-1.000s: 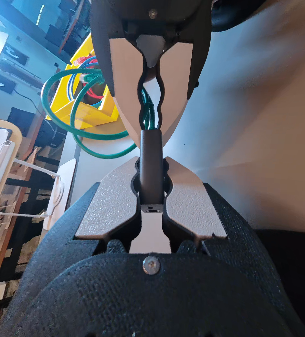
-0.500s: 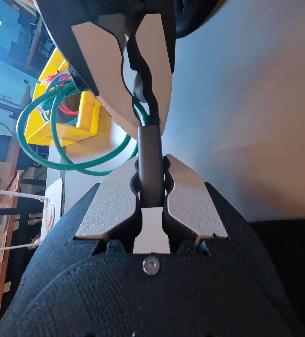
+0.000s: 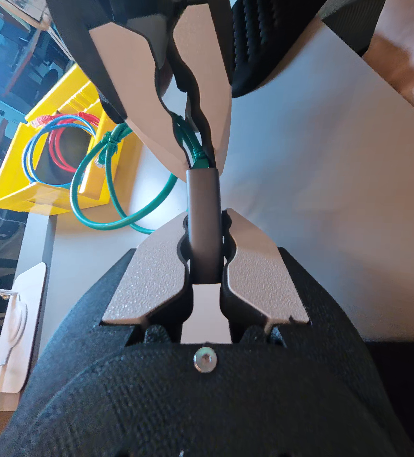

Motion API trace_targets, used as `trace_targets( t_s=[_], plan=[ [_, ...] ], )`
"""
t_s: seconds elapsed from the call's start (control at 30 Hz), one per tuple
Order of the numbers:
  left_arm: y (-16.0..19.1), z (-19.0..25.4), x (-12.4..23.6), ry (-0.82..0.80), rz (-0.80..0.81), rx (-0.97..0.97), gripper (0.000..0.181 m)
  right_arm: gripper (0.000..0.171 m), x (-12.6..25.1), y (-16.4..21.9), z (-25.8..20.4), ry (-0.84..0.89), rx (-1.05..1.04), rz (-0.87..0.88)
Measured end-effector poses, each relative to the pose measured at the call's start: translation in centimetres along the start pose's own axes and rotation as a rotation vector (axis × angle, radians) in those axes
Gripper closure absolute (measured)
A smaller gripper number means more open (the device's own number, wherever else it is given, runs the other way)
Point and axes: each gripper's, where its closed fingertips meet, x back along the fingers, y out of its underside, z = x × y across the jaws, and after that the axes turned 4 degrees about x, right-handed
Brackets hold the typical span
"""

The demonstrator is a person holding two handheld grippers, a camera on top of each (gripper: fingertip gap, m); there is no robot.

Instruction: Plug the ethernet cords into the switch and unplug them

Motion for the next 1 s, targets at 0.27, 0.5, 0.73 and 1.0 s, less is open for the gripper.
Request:
trace_targets(
  t_s=[0.27, 0.5, 0.73, 1.0],
  plan=[
    [0.6, -0.4, -0.4, 0.021, -0.039, 0.070, 0.160, 0.159, -1.4, 1.4, 0.2, 0.020, 0.017, -0.086],
    [0.3, 0.6, -0.2, 0.058, 0.011, 0.021, 0.159, 0.158, -0.8, 0.2, -0.7, -0.053, 0.024, -0.032],
    [-0.8, 1.3, -0.6, 0.094, 0.048, 0.022, 0.158, 0.158, 0.4, -0.3, -1.5, -0.067, -0.015, 0.014],
    [-1.4, 1.8, -1.1, 0.165, 0.077, 0.045, 0.158, 0.158, 1.2, -0.8, -2.2, -0.126, -0.131, 0.107]
  ],
)
